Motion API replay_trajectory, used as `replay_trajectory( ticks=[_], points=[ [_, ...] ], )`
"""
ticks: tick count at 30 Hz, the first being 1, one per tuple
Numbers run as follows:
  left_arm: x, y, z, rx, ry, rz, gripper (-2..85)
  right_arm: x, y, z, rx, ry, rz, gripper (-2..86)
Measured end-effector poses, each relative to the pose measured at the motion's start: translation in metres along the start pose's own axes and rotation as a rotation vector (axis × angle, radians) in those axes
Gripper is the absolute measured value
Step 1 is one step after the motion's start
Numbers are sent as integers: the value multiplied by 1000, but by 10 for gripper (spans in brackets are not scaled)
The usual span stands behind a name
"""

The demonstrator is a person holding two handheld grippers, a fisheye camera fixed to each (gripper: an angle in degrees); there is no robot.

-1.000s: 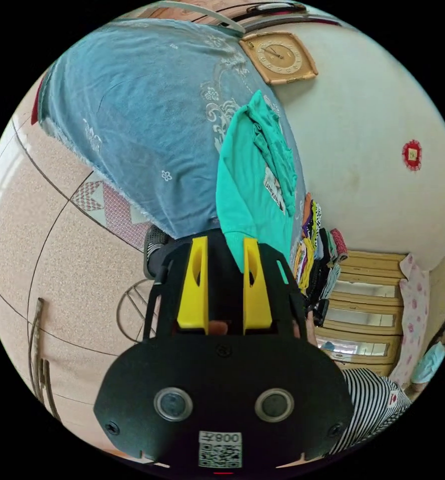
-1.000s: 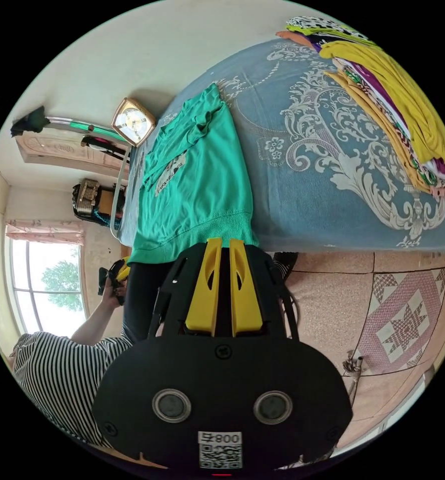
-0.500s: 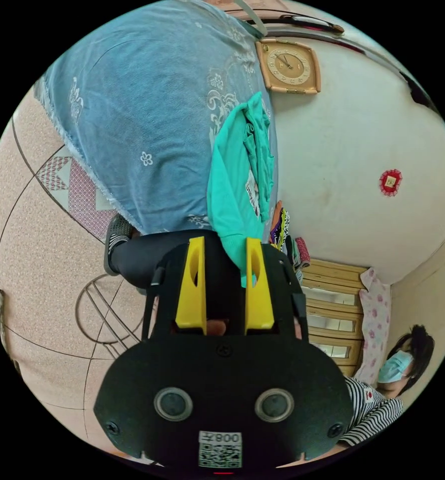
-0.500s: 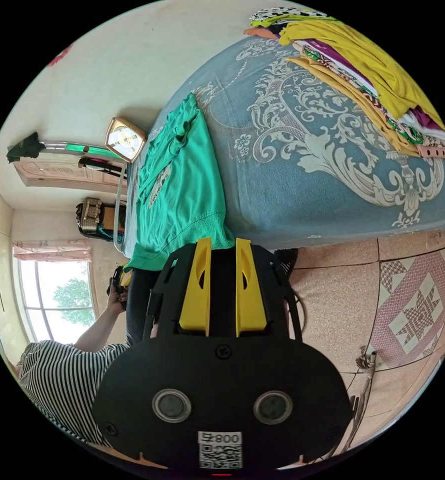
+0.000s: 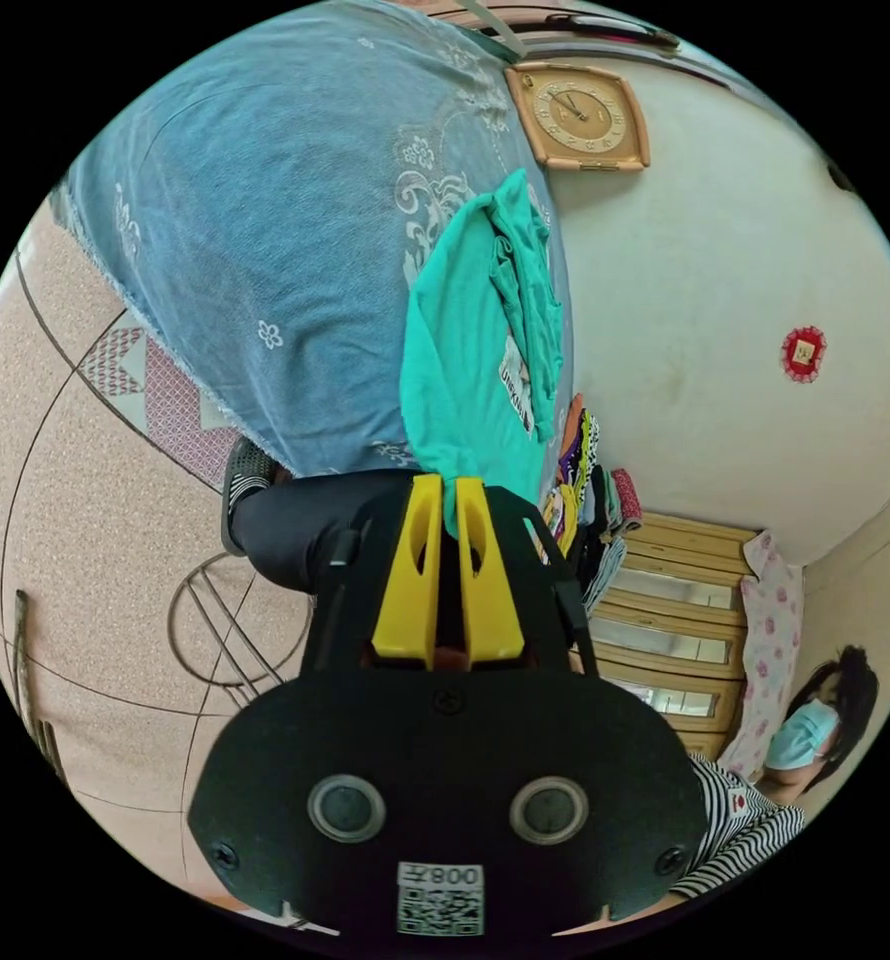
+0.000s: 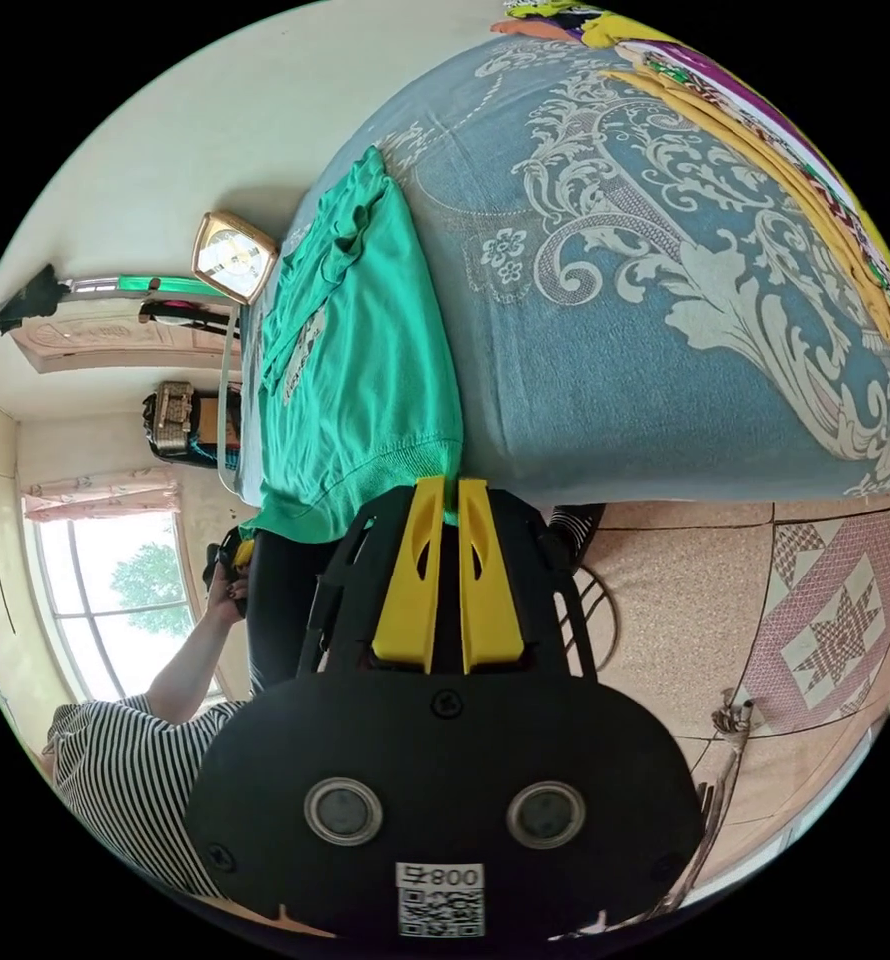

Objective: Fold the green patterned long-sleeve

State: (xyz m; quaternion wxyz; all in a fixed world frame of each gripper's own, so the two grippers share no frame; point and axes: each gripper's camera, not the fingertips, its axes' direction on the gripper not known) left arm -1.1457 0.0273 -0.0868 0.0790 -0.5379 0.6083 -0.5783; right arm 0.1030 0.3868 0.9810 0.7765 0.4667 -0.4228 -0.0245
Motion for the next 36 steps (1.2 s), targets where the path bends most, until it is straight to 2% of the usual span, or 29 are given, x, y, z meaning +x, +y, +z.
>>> replay_trajectory(
  ticks=[3,14,26,36],
  points=[
    [20,2,-20,3,41,14,27,-5,7,-10,-9,-16,-17,22],
    [99,19,-118,75,233,108,21,-32,45,-98,81,-307,-153,11],
    [165,48,-202,105,344,226,15,-80,94,-167,125,-353,-313,7],
    [161,89,-251,94,408,230,15,-78,157,-197,136,-382,-327,7]
  ],
)
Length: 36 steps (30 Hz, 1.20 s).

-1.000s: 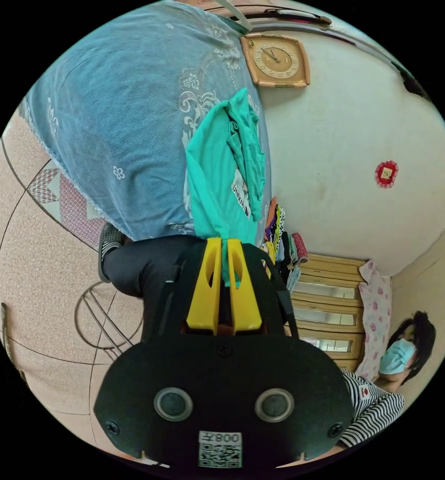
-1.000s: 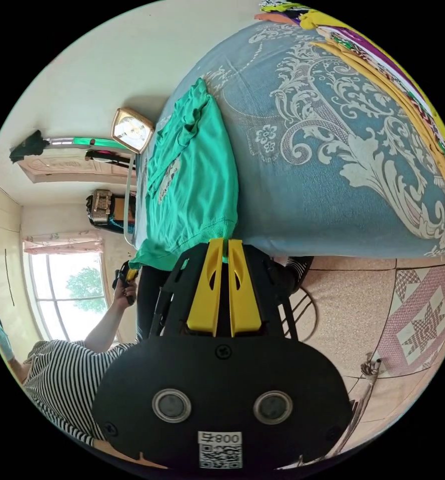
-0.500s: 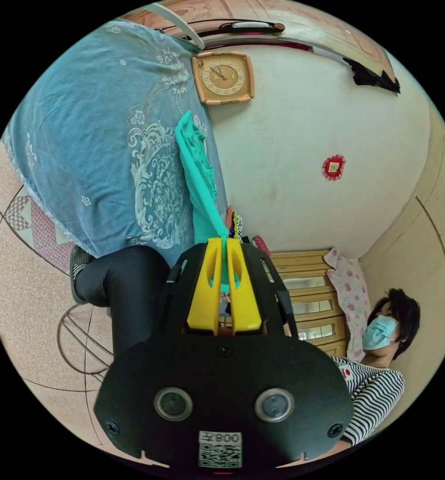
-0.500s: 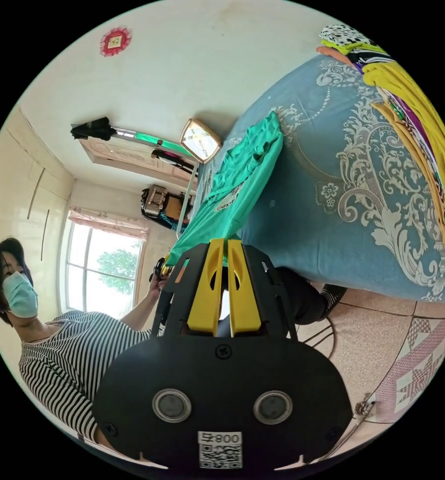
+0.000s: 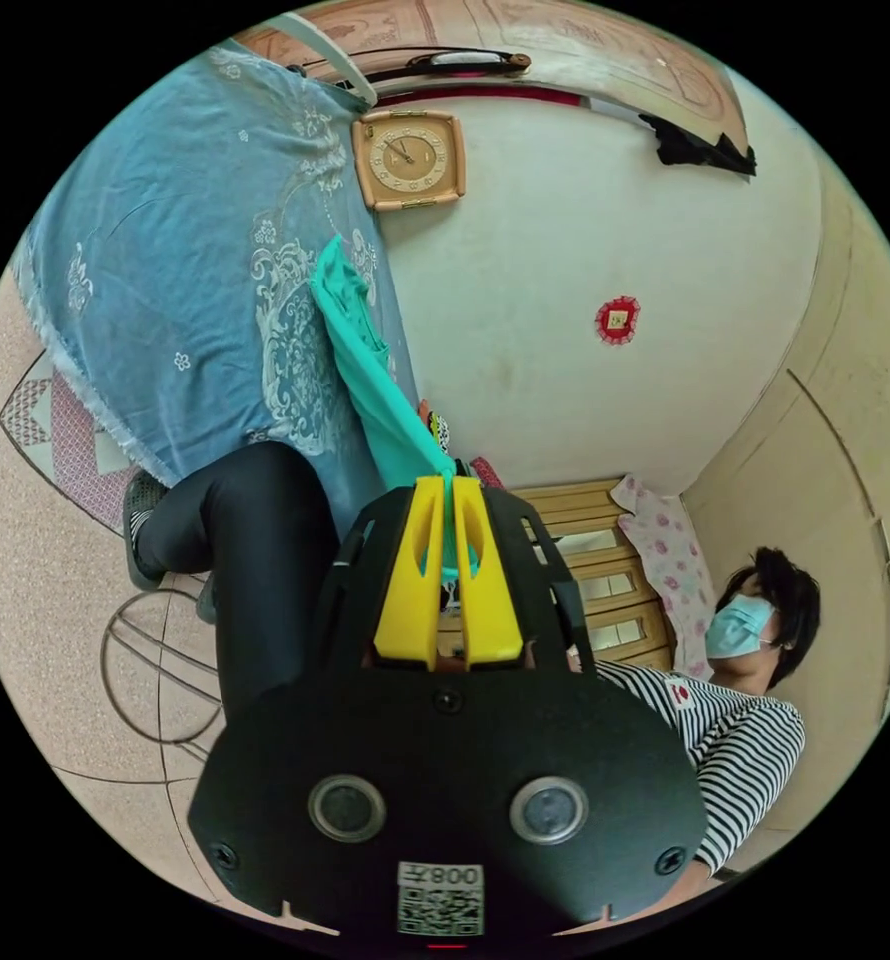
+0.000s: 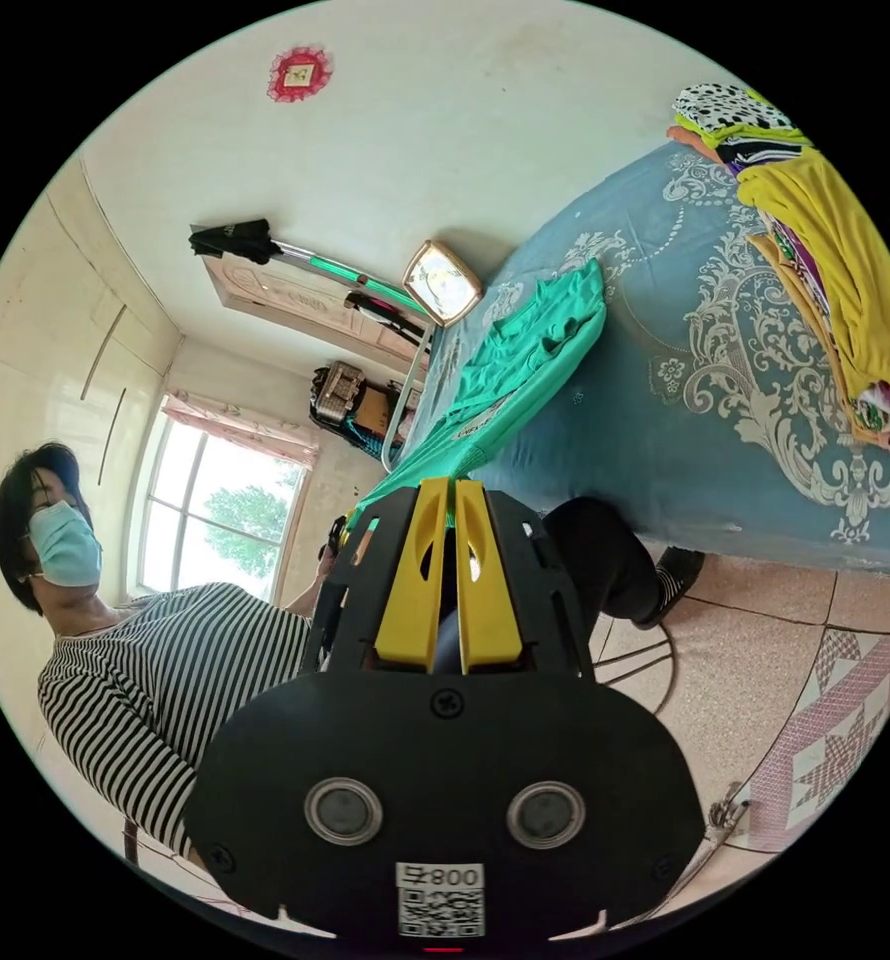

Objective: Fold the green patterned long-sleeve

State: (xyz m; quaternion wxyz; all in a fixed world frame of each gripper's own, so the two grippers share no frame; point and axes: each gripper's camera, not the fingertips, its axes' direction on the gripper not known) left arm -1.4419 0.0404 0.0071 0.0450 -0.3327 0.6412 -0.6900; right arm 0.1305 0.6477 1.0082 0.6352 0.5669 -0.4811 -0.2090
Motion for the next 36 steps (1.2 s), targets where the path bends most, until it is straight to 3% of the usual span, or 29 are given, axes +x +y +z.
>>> replay_trajectory(
  ticks=[21,36],
  points=[
    [-45,50,-39,-19,45,-25,15,0,60,-22,-15,-42,47,6],
    [-149,8,4,19,85,-47,14,49,-20,-2,28,-82,85,7]
  ],
)
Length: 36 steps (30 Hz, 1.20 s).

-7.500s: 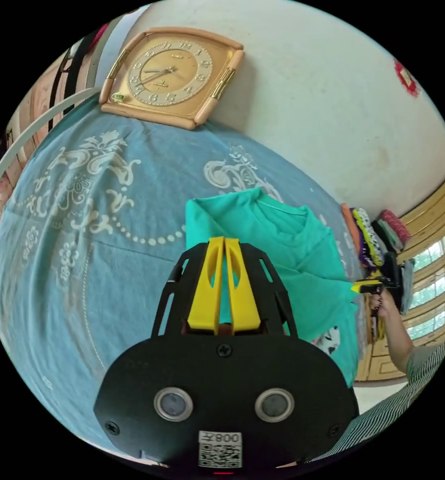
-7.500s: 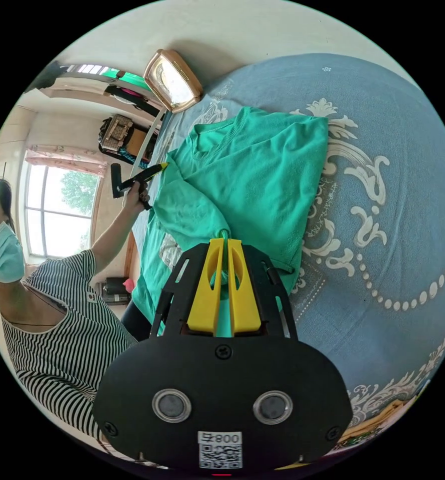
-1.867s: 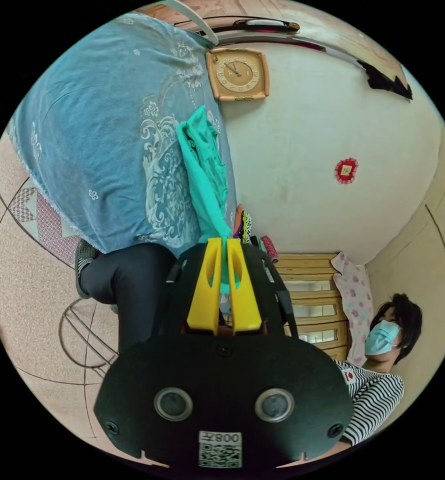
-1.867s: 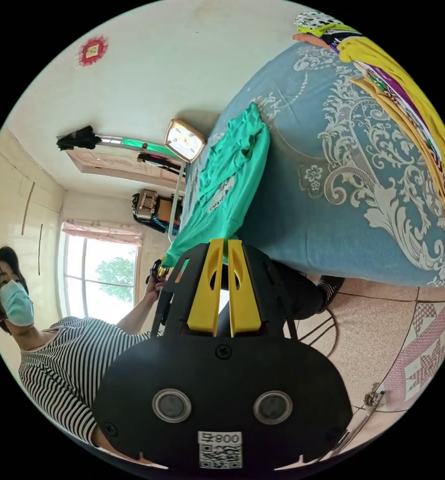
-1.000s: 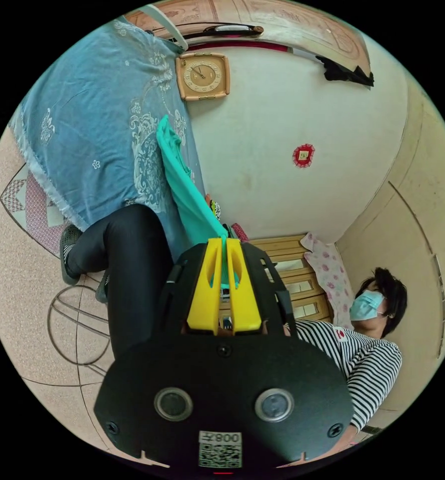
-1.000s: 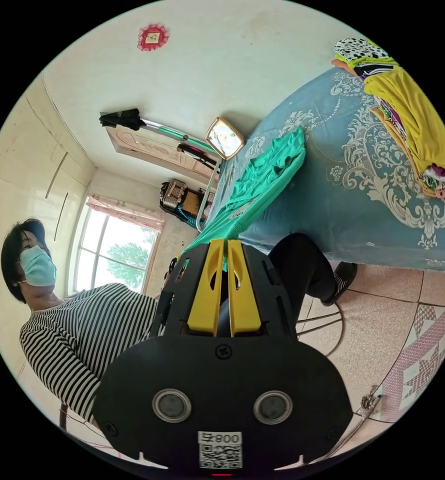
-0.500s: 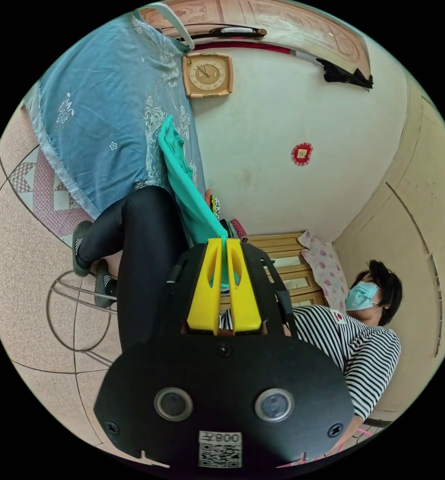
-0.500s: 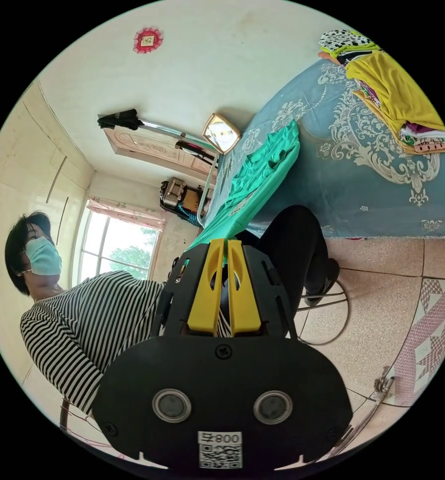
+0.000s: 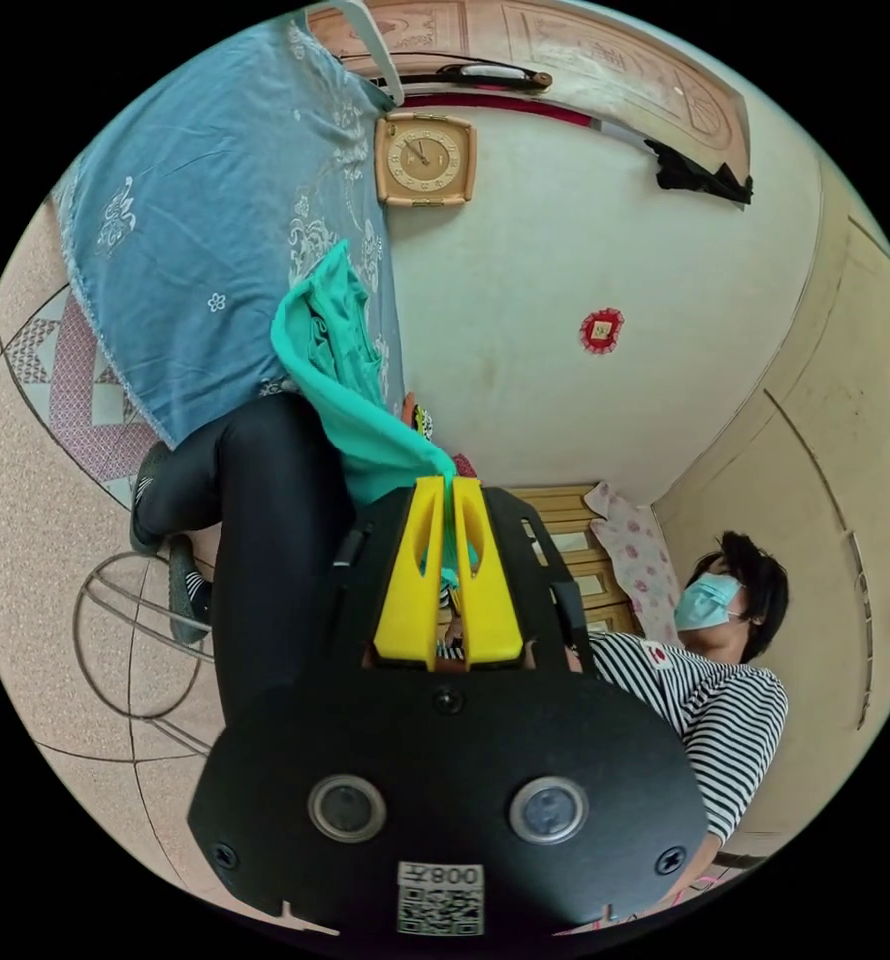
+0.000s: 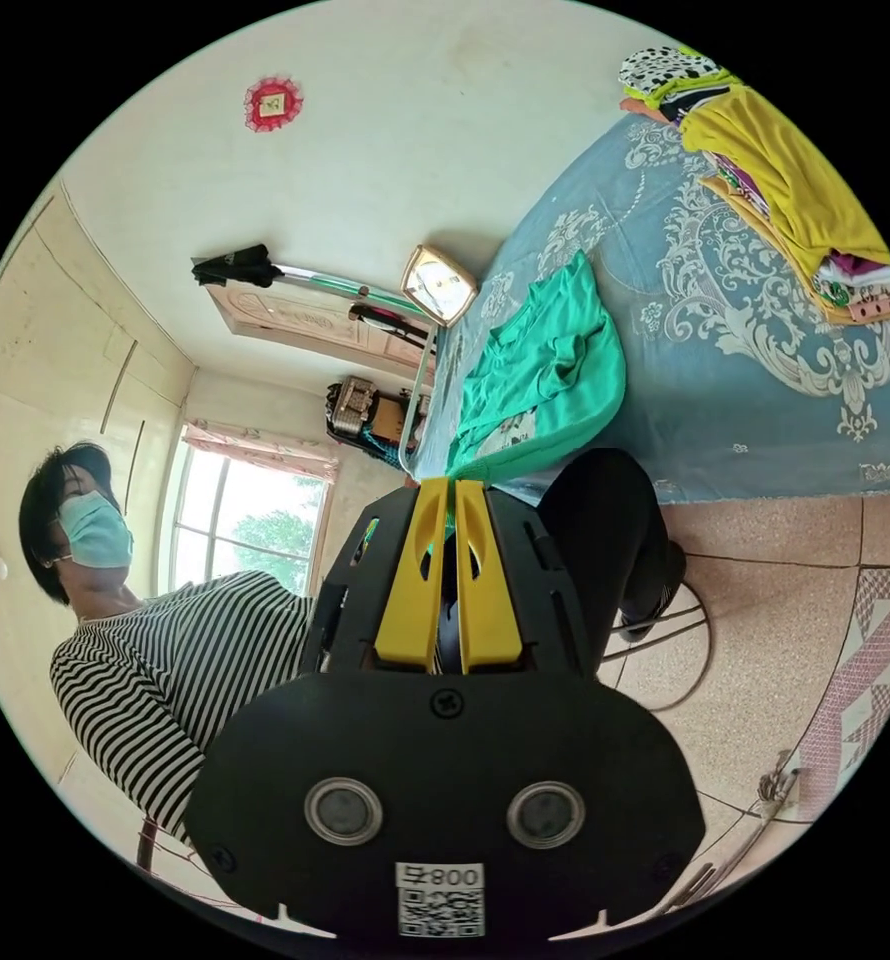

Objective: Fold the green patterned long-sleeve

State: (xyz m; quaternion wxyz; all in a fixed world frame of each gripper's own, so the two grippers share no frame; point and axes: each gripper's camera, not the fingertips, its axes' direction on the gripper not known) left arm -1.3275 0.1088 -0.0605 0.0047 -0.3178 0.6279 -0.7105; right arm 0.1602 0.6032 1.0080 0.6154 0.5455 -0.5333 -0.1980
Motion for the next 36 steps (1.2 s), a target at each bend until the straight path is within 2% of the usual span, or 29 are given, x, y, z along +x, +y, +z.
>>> replay_trajectory(
  ticks=[10,19,28,36],
  points=[
    [-71,-94,67,-5,-5,65,15,25,-138,26,28,7,-53,8],
    [-169,-198,146,-16,-52,87,15,69,-290,69,12,57,-53,8],
    [-297,-284,228,-18,-113,70,16,151,-424,119,13,77,32,9],
    [-459,-328,286,-11,-269,-67,24,247,-518,186,-74,147,174,11]
  ],
)
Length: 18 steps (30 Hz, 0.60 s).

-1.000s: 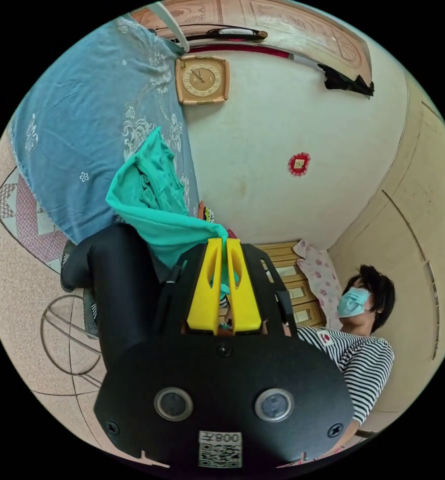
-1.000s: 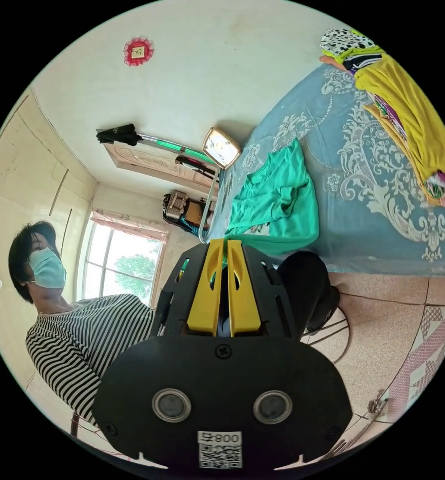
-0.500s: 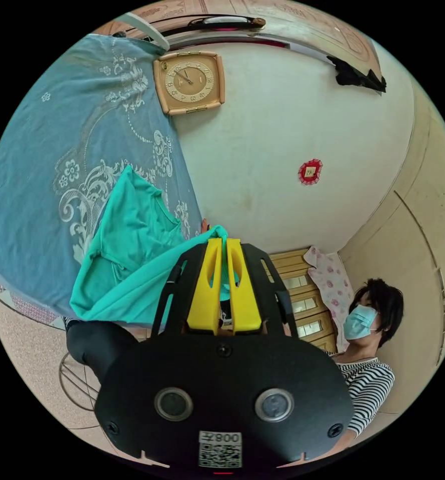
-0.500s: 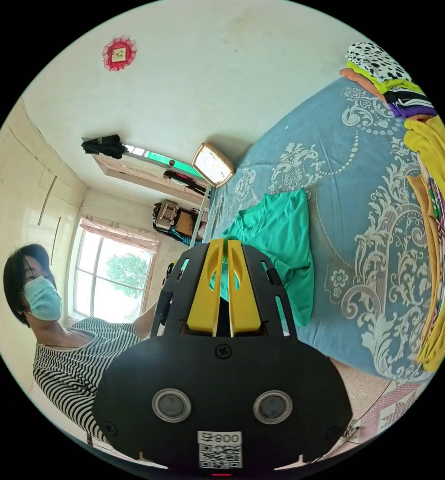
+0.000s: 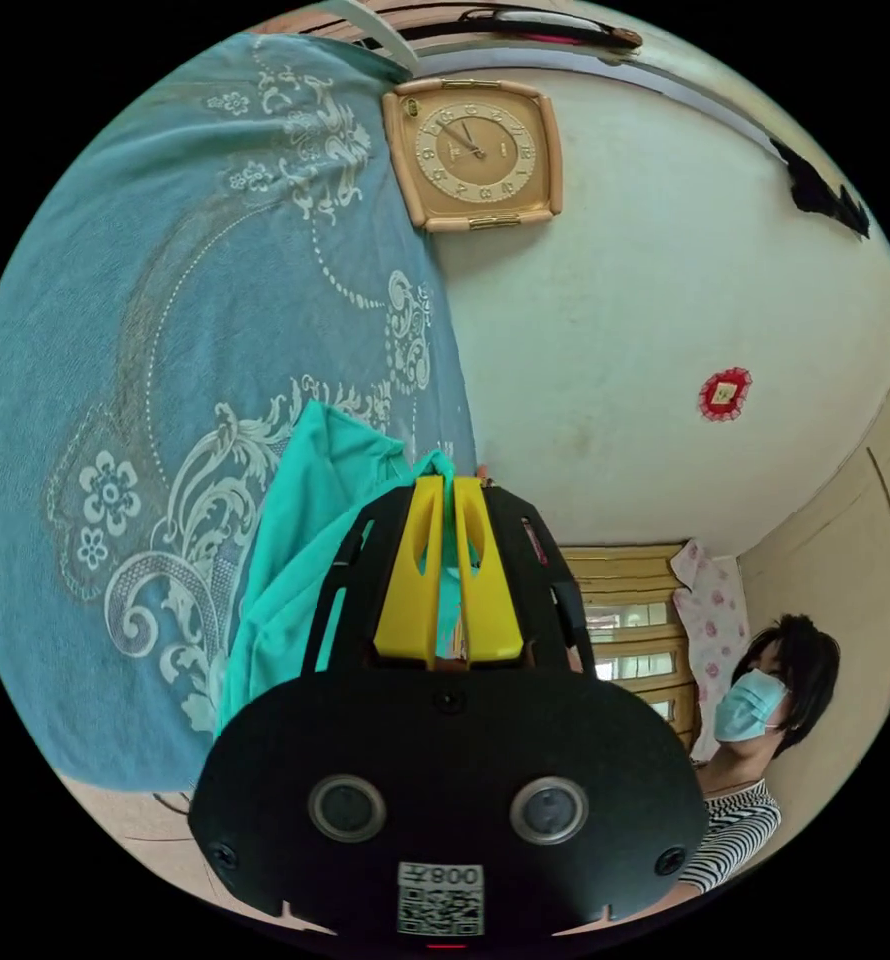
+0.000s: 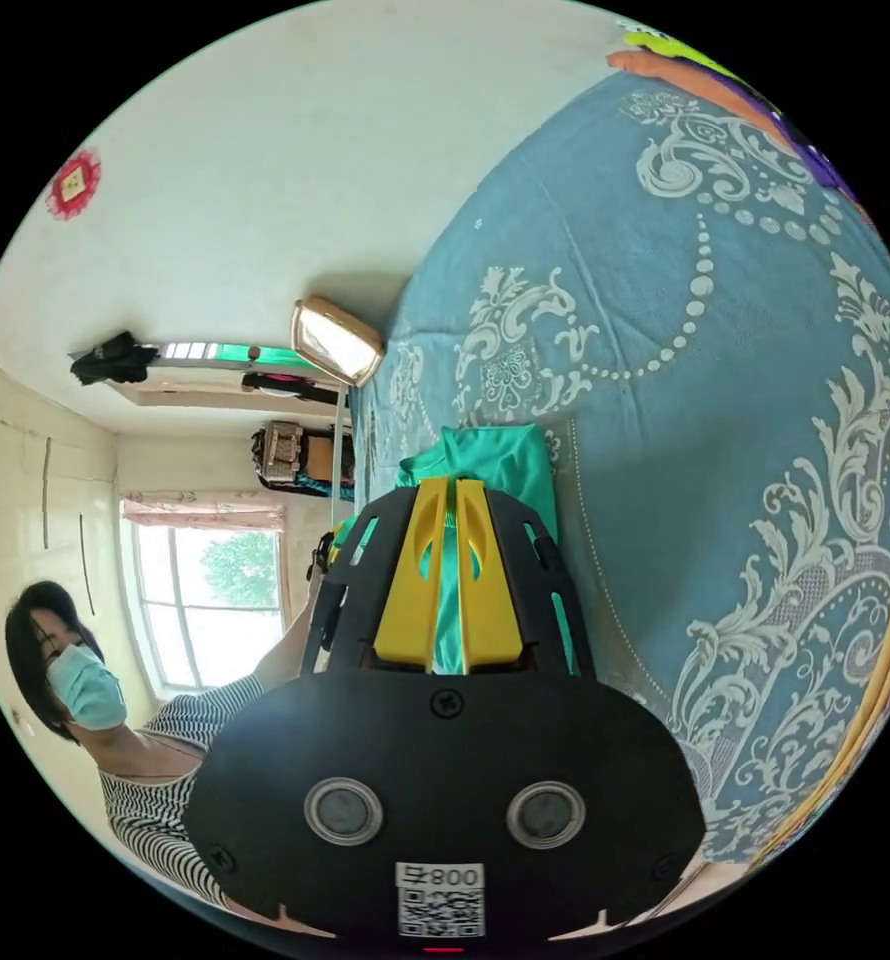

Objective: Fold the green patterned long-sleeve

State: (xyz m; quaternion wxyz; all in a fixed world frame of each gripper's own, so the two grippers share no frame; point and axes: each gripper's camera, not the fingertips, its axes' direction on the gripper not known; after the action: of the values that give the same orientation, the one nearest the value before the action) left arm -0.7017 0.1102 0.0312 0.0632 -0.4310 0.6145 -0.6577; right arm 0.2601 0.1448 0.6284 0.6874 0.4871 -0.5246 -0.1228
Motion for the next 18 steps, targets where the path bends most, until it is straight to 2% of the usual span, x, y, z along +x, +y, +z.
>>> replay_trajectory(
  ticks=[4,11,18],
  points=[
    [-58,-12,33,26,-39,-56,36,32,-47,32,-45,9,62,14],
    [-150,-20,70,167,32,-90,55,74,-93,55,-39,-40,143,24],
    [-188,13,146,32,-13,48,71,80,-104,57,92,-111,102,36]
  ],
)
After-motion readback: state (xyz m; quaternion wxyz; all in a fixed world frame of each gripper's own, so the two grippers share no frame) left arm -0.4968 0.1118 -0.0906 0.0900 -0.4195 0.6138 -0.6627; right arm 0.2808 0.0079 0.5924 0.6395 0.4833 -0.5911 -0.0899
